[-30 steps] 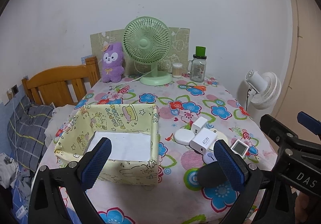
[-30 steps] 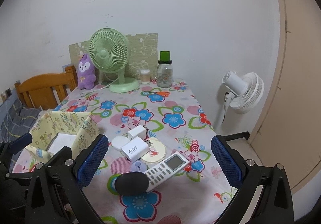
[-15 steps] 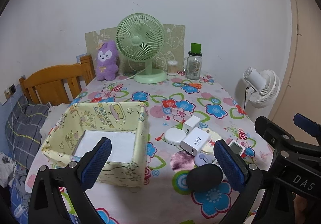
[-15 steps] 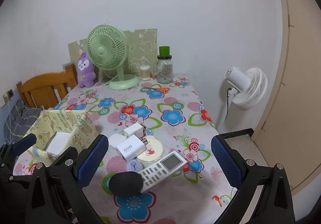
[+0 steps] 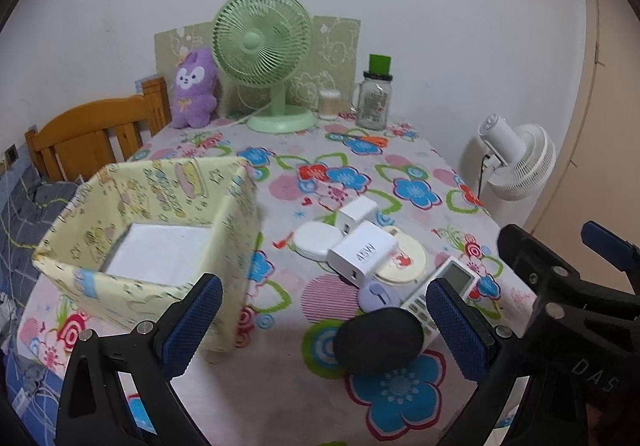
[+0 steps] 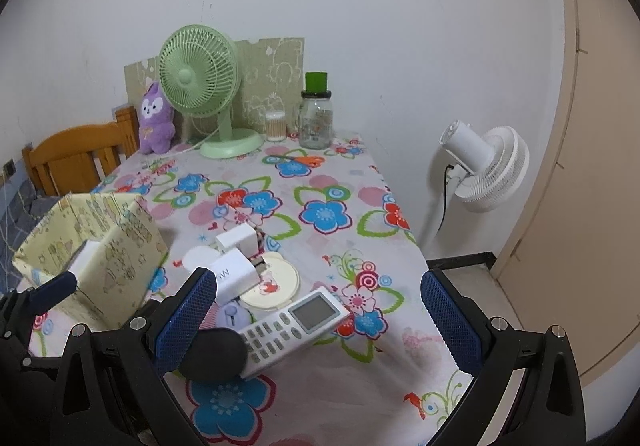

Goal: Organize rigid objects
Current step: 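Grasp the large white charger with the left gripper while the right gripper approaches the bunny compact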

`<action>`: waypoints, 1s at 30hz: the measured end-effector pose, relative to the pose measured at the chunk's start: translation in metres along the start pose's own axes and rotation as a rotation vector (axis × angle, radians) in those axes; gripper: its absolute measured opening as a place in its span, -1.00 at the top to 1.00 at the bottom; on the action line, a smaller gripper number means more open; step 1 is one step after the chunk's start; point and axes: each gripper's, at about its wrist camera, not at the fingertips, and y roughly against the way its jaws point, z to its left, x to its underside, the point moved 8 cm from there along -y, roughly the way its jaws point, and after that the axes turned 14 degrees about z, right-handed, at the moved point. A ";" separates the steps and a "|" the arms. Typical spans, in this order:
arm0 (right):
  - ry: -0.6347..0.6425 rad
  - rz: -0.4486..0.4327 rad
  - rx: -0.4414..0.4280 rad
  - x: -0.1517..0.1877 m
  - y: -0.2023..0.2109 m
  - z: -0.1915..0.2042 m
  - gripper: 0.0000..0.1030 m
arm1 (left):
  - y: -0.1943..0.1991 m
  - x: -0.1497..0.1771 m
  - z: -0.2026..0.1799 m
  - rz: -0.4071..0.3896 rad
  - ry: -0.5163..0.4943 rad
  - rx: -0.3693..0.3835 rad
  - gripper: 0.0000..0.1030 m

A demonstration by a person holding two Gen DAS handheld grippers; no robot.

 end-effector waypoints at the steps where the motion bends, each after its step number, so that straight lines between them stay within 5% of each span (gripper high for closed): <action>1: 0.001 0.005 0.003 0.002 -0.003 -0.001 -1.00 | -0.003 0.002 -0.003 0.006 -0.005 0.002 -0.99; 14: -0.012 0.074 0.010 0.017 -0.041 -0.013 -1.00 | -0.038 0.014 -0.020 0.071 -0.034 -0.005 -0.99; 30: -0.052 0.125 0.005 0.007 -0.081 -0.019 -1.00 | -0.077 -0.012 -0.037 0.081 -0.129 -0.045 -0.99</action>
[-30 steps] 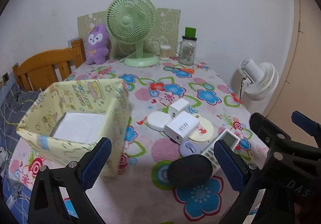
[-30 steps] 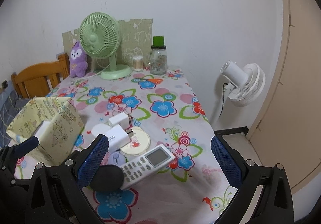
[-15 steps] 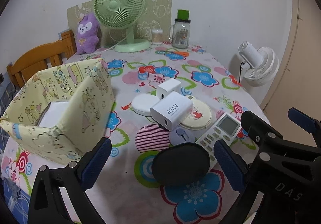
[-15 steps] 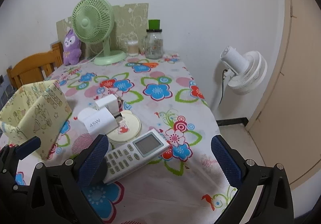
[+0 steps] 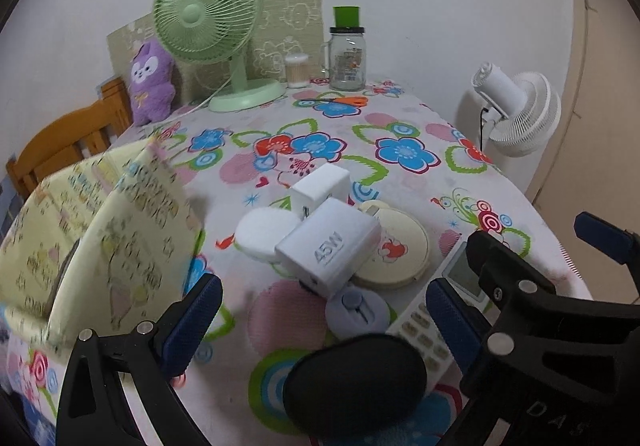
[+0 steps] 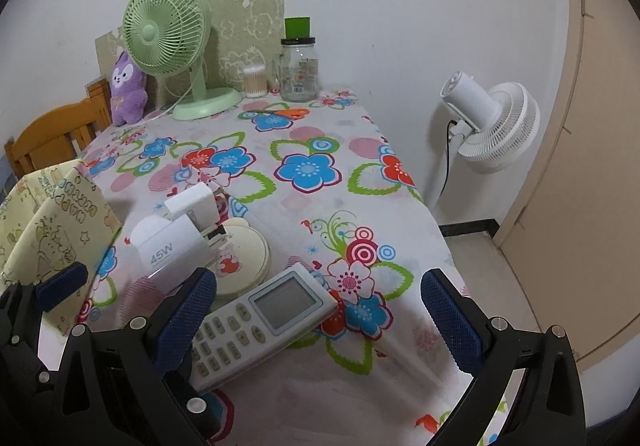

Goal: Organize rigid objects
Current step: 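Grasp the large white charger with the left gripper while the right gripper approaches the bunny compact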

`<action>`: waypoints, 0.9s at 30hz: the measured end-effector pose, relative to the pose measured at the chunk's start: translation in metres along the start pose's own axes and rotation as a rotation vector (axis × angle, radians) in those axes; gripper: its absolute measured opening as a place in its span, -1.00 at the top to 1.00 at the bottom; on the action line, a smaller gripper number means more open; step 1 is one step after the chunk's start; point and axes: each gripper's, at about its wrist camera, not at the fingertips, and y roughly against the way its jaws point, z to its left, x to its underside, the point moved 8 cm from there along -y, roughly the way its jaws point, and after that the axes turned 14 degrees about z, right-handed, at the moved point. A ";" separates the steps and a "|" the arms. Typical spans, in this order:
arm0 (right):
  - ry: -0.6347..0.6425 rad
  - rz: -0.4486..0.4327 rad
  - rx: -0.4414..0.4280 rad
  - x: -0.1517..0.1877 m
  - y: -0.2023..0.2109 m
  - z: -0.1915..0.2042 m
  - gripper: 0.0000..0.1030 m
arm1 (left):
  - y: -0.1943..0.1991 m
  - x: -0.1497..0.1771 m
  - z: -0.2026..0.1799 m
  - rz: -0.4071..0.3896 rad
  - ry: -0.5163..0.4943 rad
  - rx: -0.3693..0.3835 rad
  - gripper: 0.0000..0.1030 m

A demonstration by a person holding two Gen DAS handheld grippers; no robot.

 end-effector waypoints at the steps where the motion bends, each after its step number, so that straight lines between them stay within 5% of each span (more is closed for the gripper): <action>1: -0.005 0.000 -0.001 -0.001 -0.001 -0.001 -1.00 | -0.002 -0.002 0.000 0.003 -0.005 0.004 -0.99; 17: -0.044 0.035 -0.013 -0.020 -0.030 0.005 -1.00 | -0.034 -0.029 0.004 0.039 -0.050 0.013 -0.95; 24: -0.015 0.058 -0.011 -0.023 -0.040 0.015 -1.00 | -0.046 -0.029 0.006 0.078 -0.057 0.010 -0.57; 27: -0.019 0.061 -0.017 -0.024 -0.042 0.015 -1.00 | -0.042 -0.028 0.004 0.056 -0.068 0.010 -0.18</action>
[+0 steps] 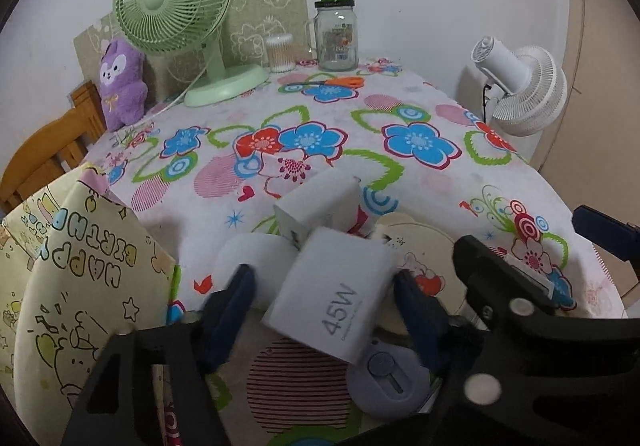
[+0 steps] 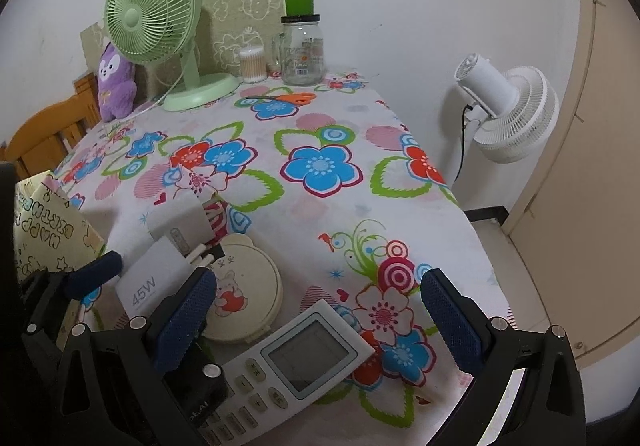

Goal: Organize rigid objects
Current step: 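Grasp the large white charger with the left gripper while the right gripper approaches the bunny compact, then grasp the round cream bunny compact with the right gripper while the left gripper holds the charger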

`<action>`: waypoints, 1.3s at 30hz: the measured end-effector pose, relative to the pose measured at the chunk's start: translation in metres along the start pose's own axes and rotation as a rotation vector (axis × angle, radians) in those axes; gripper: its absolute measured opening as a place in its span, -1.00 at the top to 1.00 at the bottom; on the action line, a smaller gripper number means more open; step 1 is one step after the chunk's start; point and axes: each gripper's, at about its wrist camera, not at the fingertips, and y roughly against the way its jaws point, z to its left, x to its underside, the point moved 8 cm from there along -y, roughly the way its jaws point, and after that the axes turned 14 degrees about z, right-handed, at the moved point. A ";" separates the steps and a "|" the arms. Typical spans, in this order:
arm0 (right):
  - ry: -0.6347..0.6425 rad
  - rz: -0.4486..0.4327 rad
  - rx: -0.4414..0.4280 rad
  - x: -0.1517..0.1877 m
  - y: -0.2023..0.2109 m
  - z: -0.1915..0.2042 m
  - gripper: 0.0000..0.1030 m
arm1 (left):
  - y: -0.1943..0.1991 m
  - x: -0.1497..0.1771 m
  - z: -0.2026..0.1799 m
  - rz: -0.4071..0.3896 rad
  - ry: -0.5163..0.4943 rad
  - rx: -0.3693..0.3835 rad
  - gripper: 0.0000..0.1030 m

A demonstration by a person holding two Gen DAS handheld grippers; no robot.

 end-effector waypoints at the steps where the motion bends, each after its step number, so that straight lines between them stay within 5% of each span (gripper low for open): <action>1: 0.000 0.001 -0.003 0.000 0.000 0.000 -1.00 | 0.001 0.000 -0.001 -0.004 -0.001 -0.005 -0.12; 8: 0.023 0.011 -0.013 -0.002 -0.002 0.005 -1.00 | 0.003 0.004 0.006 0.001 0.028 0.032 -0.06; 25: 0.184 0.125 -0.037 -0.001 -0.026 0.047 -1.00 | 0.006 0.028 0.030 0.030 0.079 -0.028 -0.05; 39: 0.169 0.226 -0.046 -0.004 -0.050 0.054 -1.00 | 0.003 0.026 0.032 0.017 0.091 -0.039 -0.05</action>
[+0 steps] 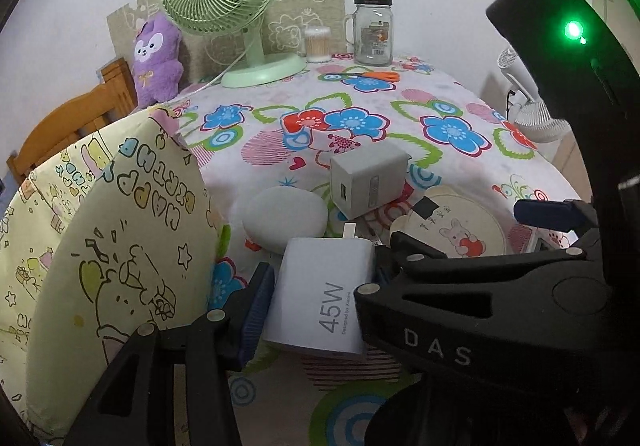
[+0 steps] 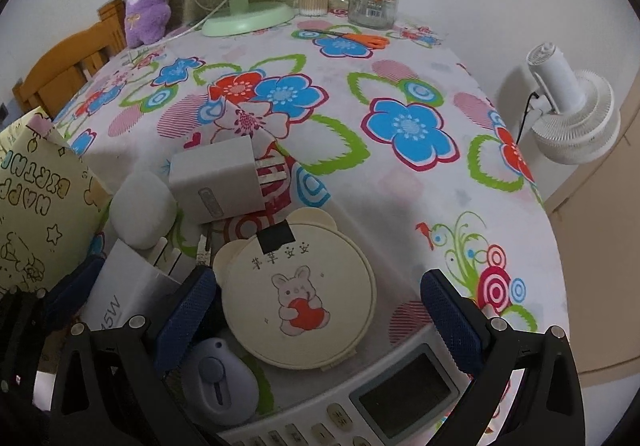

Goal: Organize rigid objects
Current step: 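Grasp the round cream bunny compact with the right gripper while the left gripper holds the charger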

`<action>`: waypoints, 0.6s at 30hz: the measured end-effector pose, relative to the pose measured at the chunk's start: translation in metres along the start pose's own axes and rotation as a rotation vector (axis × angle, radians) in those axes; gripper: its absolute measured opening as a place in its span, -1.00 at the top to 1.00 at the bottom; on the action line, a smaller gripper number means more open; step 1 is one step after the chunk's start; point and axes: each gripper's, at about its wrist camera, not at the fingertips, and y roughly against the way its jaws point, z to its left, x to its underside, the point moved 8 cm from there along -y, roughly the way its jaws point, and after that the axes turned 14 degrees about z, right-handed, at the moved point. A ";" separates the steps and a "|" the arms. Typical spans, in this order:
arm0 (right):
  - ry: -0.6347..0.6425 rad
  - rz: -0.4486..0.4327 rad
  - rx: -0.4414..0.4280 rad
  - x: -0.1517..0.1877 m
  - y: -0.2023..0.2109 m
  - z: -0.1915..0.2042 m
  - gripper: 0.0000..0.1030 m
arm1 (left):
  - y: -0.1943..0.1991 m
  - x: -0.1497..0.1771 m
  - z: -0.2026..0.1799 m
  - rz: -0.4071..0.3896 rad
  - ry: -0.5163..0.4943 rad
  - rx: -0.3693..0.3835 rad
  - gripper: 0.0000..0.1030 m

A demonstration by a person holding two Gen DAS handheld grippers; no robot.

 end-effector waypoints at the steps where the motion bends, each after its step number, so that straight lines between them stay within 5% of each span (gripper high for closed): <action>1: -0.001 0.003 -0.003 0.000 -0.001 0.000 -1.00 | 0.000 0.000 0.000 0.000 0.002 0.000 -0.05; 5: -0.002 0.009 -0.014 0.000 -0.001 0.000 -0.94 | 0.000 -0.001 -0.002 -0.006 -0.007 -0.003 -0.04; 10: 0.014 0.006 -0.027 0.002 0.005 0.005 -0.58 | -0.001 -0.002 -0.004 -0.006 -0.011 0.010 0.06; 15: 0.024 0.008 -0.044 0.007 0.010 0.003 -0.51 | 0.000 0.000 -0.006 -0.004 -0.023 0.011 0.06; 18: 0.011 -0.005 -0.032 0.007 0.014 -0.005 -0.18 | 0.001 -0.002 -0.003 0.008 -0.002 0.038 0.07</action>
